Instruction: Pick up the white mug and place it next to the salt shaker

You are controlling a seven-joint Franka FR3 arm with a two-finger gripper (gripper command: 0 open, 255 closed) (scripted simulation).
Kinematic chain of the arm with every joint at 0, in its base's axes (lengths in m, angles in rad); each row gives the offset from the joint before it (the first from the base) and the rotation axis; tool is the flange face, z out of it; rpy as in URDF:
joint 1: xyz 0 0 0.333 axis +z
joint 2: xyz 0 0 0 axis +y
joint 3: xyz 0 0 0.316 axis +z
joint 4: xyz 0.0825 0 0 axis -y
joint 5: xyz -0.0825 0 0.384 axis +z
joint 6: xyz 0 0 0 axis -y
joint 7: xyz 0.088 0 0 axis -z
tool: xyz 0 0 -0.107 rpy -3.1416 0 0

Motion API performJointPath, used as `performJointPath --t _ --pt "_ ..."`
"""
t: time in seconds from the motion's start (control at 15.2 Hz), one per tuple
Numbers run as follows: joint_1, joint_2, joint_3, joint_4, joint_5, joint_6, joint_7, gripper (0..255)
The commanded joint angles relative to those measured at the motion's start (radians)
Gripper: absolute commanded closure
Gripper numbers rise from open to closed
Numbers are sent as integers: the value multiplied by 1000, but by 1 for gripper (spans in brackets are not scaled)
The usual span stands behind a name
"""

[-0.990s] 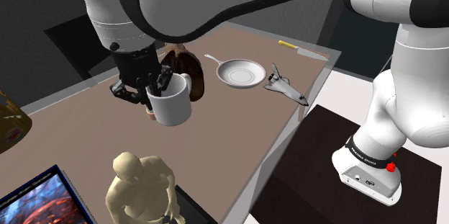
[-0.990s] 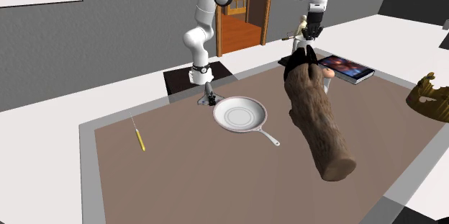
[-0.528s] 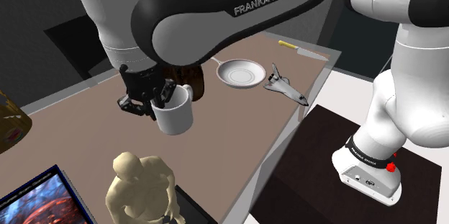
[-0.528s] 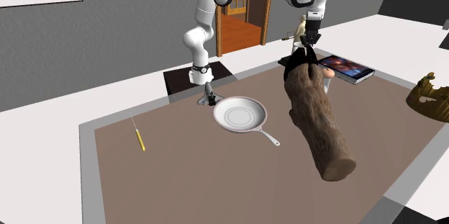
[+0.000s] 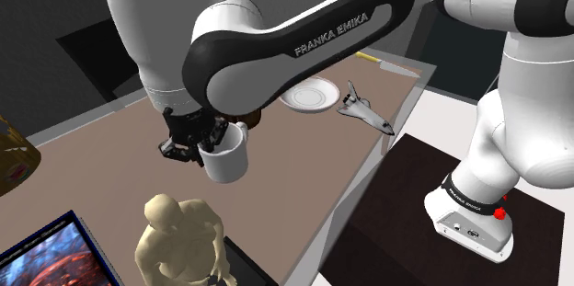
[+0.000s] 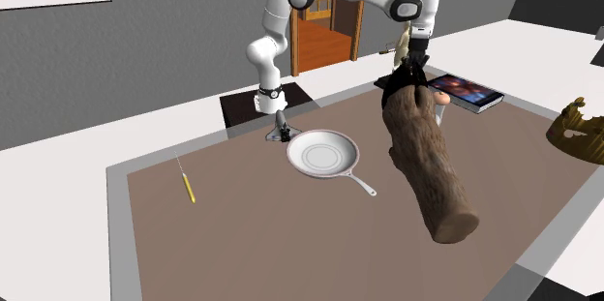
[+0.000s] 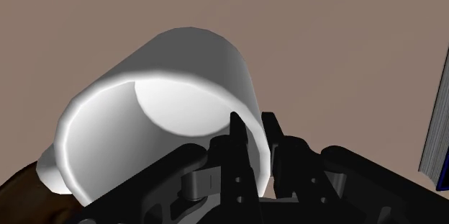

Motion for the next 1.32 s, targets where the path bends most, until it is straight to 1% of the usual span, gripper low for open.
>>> performJointPath --t 0.0,0.86,1.25 --pt "-1 3 -1 -23 -3 27 5 255" --pt "2 60 -16 -117 -37 172 38 255" --pt "3 63 -17 -119 -38 177 39 255"
